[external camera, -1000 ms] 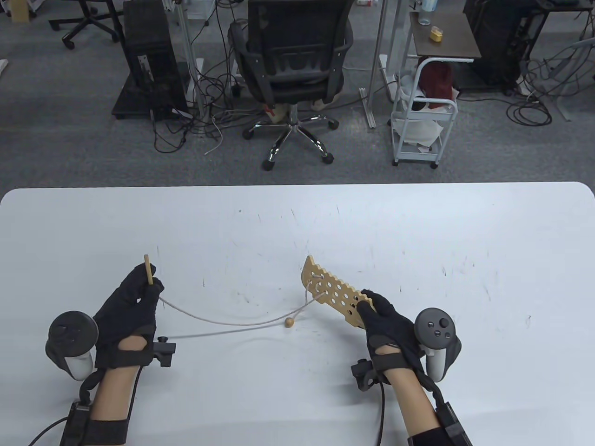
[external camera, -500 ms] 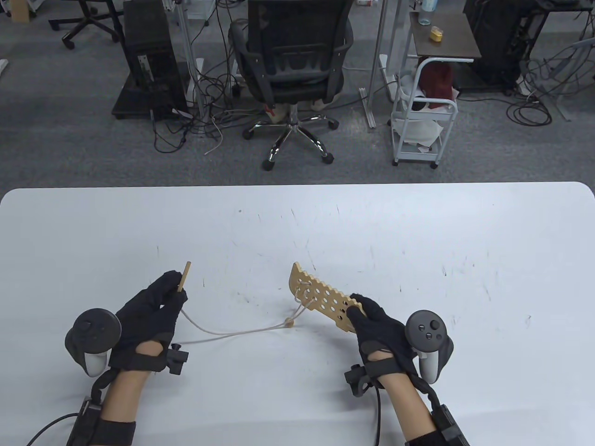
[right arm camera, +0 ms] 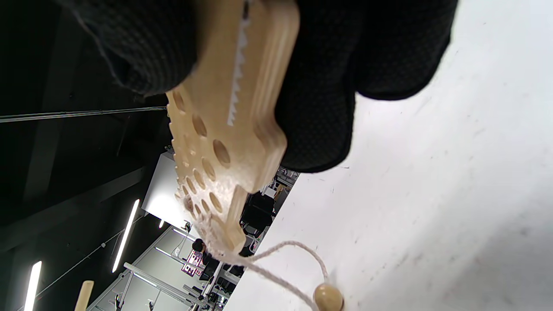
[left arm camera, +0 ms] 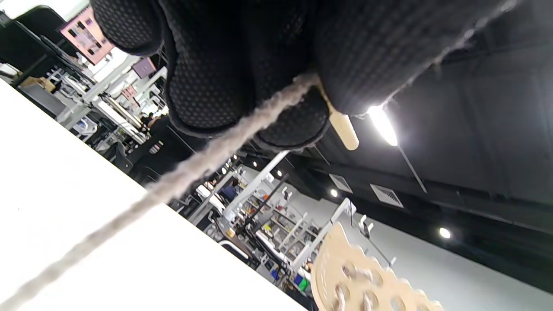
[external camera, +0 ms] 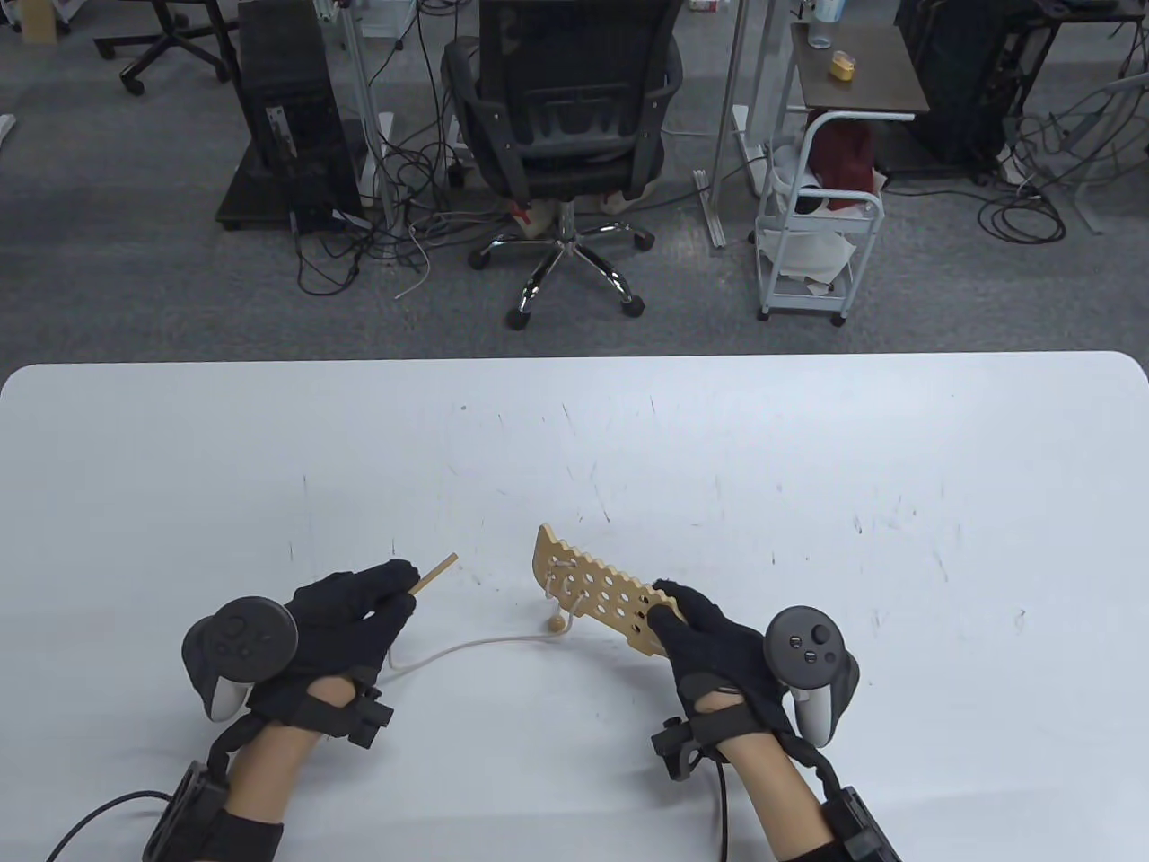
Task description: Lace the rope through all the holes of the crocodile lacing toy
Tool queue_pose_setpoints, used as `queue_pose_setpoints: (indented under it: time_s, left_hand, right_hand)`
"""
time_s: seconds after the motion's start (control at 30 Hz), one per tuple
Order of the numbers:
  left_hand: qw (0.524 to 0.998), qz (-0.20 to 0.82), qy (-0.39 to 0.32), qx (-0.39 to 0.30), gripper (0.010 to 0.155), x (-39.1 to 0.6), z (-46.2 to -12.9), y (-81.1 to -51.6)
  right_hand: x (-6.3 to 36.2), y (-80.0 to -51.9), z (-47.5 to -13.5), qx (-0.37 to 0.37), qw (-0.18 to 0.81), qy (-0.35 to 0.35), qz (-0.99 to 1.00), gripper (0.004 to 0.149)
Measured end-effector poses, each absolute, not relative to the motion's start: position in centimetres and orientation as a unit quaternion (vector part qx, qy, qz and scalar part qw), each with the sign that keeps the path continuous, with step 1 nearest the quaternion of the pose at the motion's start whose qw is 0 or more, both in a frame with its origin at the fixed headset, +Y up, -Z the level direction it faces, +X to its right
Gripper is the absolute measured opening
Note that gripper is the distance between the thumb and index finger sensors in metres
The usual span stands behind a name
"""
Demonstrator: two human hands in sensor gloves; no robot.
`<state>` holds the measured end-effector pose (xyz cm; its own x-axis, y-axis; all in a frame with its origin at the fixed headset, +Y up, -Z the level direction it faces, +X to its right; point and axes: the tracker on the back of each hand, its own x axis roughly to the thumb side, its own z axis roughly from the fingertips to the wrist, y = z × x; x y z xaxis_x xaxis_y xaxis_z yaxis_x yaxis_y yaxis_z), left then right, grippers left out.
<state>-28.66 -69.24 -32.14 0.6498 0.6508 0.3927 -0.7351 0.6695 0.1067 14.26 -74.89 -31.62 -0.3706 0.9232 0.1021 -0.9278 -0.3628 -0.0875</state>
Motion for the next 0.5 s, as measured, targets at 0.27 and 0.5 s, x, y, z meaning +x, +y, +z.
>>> queue_pose_setpoints:
  time_s: [0.27,0.5]
  left_hand:
    - [0.903,0.371,-0.193,0.095,0.043,-26.7,-32.2,-70.0]
    - [0.904,0.358,-0.221,0.073,0.042,-25.0,-31.9,-70.5]
  right_hand:
    - [13.4,-75.0,-31.4,0.035,0.552,-0.056,0.831,0.046]
    - [12.7,-74.7,-31.0,0.052,0.547,-0.049,0.834,0.046]
